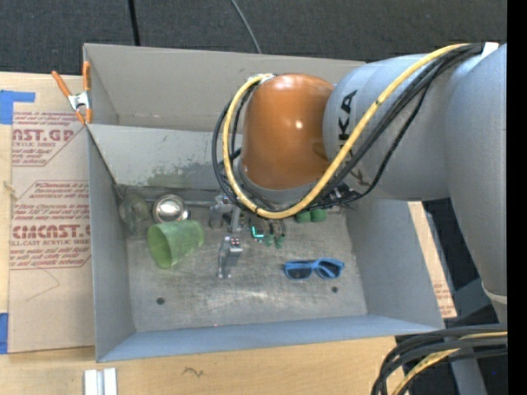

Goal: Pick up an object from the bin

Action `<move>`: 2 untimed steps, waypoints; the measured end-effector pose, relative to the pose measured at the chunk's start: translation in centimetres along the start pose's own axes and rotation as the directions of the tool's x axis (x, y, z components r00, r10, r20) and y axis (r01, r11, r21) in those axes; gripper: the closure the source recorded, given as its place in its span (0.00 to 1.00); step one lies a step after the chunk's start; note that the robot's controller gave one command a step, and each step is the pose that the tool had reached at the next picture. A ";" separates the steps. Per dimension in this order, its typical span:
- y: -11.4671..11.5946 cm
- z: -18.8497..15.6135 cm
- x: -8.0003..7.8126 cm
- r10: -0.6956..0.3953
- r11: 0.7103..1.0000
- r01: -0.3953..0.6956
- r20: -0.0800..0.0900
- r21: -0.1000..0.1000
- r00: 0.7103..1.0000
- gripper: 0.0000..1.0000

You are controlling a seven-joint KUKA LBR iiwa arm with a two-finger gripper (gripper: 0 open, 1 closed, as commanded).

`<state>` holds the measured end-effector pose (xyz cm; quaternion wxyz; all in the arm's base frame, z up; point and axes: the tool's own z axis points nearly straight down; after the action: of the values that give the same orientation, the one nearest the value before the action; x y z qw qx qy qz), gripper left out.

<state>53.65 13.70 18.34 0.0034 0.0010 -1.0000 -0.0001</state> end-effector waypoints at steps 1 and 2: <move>9.2 10.1 -3.3 -0.012 1.000 0.012 0.013 -0.005 1.000 0.00; 9.3 10.1 -3.3 -0.012 1.000 0.012 0.014 -0.008 1.000 1.00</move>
Offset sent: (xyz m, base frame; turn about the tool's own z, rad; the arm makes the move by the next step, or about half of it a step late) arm 0.0326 0.0954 -0.1134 -0.0096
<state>56.88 23.02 8.19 -0.0035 0.0068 -1.0000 -0.0040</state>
